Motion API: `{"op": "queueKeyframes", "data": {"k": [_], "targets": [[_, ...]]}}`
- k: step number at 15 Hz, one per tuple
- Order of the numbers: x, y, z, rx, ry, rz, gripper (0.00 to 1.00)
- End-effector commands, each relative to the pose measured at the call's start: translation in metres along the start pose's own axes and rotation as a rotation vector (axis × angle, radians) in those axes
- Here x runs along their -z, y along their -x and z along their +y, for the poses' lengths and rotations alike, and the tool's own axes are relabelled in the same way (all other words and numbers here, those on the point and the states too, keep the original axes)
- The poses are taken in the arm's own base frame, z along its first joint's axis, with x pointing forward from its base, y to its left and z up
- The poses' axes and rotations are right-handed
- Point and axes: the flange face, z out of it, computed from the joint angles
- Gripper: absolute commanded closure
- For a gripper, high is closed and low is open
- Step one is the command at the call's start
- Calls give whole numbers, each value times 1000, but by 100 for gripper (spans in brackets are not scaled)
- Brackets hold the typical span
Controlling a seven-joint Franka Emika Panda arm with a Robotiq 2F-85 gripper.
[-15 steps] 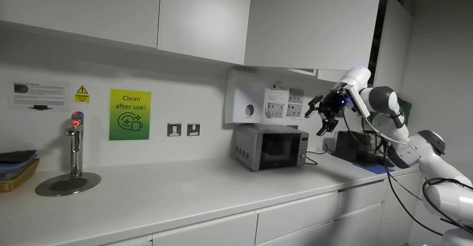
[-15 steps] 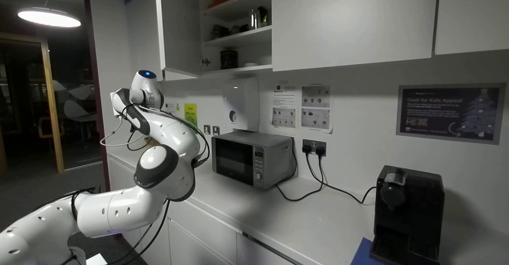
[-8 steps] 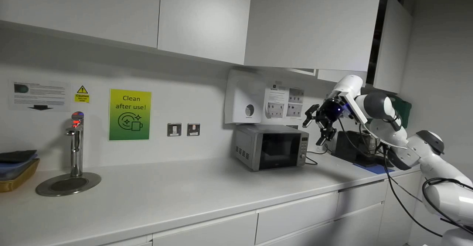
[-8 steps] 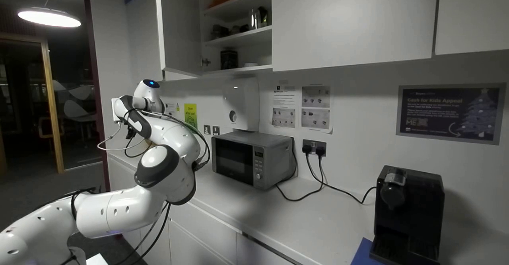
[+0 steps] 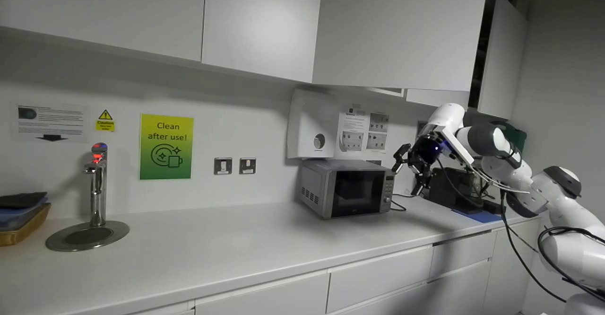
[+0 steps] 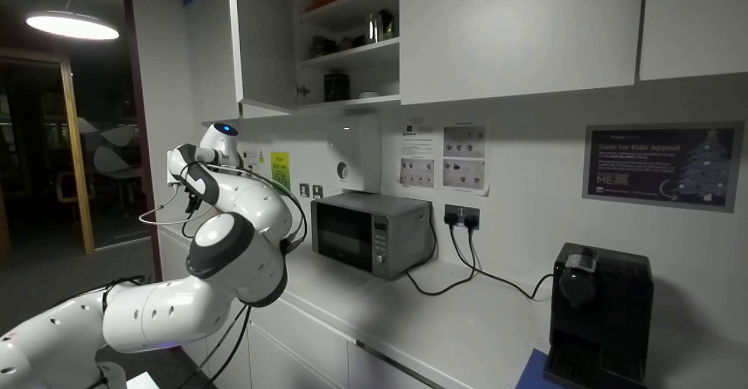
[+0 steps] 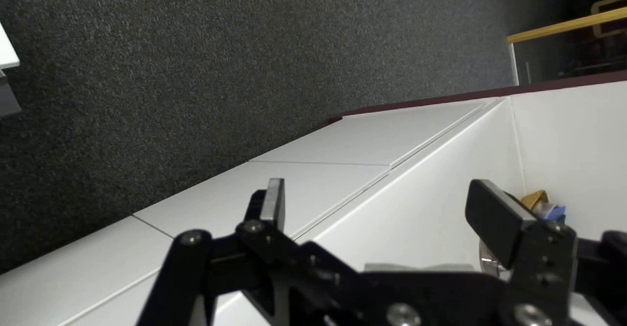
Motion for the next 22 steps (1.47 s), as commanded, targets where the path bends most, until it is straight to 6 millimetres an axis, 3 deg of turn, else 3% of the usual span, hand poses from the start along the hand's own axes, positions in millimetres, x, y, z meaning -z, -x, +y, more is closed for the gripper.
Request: {"op": "queueKeyframes", "data": {"k": [1,9,22], "targets": [[11,4,18,-33,-4,41,0],[31,6,50,-111,-15,94,0],[63,28,90,-216,5,248,0]]}}
